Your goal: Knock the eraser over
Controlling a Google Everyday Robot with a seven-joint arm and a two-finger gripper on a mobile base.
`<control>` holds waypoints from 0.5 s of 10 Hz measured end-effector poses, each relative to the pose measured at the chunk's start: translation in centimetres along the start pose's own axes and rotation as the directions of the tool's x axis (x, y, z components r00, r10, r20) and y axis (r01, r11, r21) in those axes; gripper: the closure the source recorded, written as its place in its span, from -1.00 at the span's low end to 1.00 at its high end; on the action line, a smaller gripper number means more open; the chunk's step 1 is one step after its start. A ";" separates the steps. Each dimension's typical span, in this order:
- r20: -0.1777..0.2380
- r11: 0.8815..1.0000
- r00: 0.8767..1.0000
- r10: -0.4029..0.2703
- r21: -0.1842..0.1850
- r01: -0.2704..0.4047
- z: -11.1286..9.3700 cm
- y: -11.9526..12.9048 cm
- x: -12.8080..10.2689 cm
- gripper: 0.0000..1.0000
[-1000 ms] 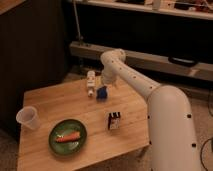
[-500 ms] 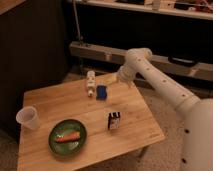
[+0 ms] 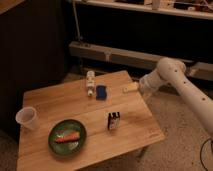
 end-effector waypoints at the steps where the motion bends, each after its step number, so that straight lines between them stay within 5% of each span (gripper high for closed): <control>1: 0.005 1.000 1.000 0.009 0.011 -0.009 0.4 -0.8 -3.2 -0.60; 5: -0.011 1.000 1.000 0.025 0.008 -0.025 2.1 -4.0 -11.1 -0.47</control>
